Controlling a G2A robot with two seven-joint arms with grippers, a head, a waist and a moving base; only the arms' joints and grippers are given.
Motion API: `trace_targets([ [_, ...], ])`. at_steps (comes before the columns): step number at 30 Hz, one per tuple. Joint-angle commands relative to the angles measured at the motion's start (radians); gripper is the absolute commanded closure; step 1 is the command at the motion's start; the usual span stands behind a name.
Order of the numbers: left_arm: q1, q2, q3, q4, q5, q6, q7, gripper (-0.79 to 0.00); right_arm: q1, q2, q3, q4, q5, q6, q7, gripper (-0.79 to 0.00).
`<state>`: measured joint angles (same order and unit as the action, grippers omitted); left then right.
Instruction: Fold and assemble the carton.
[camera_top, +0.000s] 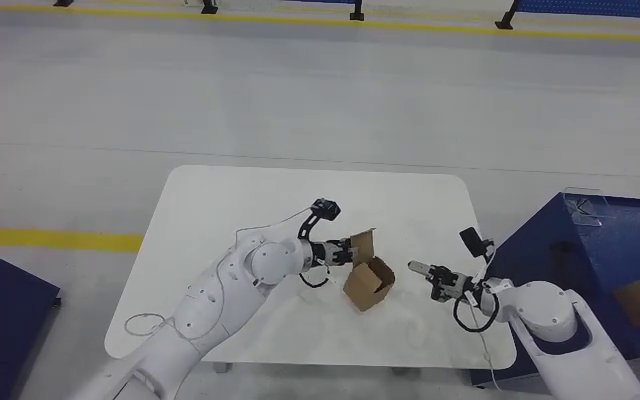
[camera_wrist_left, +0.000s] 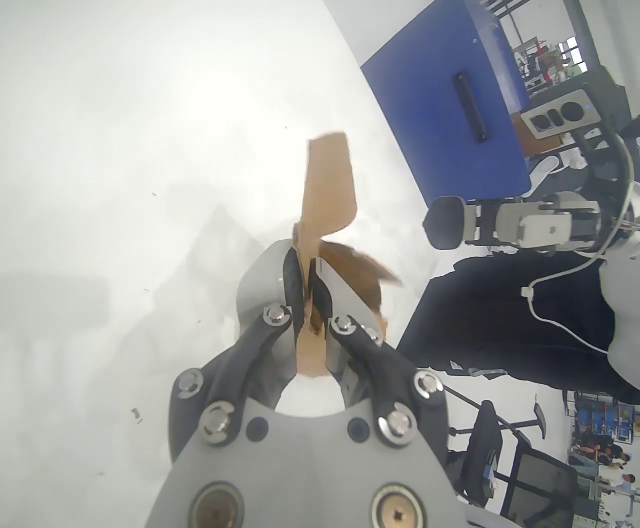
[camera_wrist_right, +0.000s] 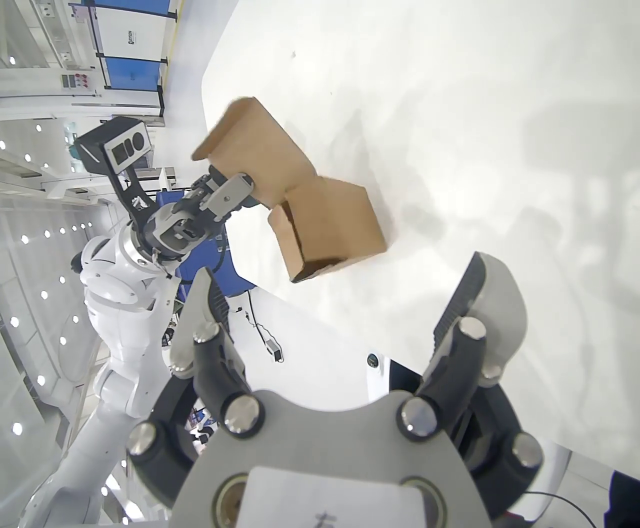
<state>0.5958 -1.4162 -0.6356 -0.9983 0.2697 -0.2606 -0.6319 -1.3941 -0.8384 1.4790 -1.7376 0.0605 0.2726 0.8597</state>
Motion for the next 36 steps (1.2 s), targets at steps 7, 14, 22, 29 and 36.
trace_targets([
  [7,0.146,0.052,-0.097,-0.188,0.108,0.070,0.097,0.000,0.021,-0.001,-0.002,0.021,-0.006,-0.001,0.017,-0.785],
  [14,0.418,0.110,-0.221,-0.478,0.262,0.196,0.309,0.000,0.034,0.000,-0.001,0.029,-0.015,0.008,0.035,-0.785],
  [22,0.614,0.137,-0.282,-0.625,0.355,0.304,0.366,0.000,0.080,-0.006,-0.061,0.053,-0.045,0.026,0.056,-0.785],
  [29,0.669,0.142,-0.293,-0.671,0.370,0.317,0.323,-0.785,0.125,-0.013,-0.125,0.082,-0.081,0.045,0.079,-0.785],
  [36,0.709,0.149,-0.294,-0.751,0.418,0.309,0.279,-0.785,0.176,-0.018,-0.224,0.102,-0.224,0.071,0.127,-0.785],
])
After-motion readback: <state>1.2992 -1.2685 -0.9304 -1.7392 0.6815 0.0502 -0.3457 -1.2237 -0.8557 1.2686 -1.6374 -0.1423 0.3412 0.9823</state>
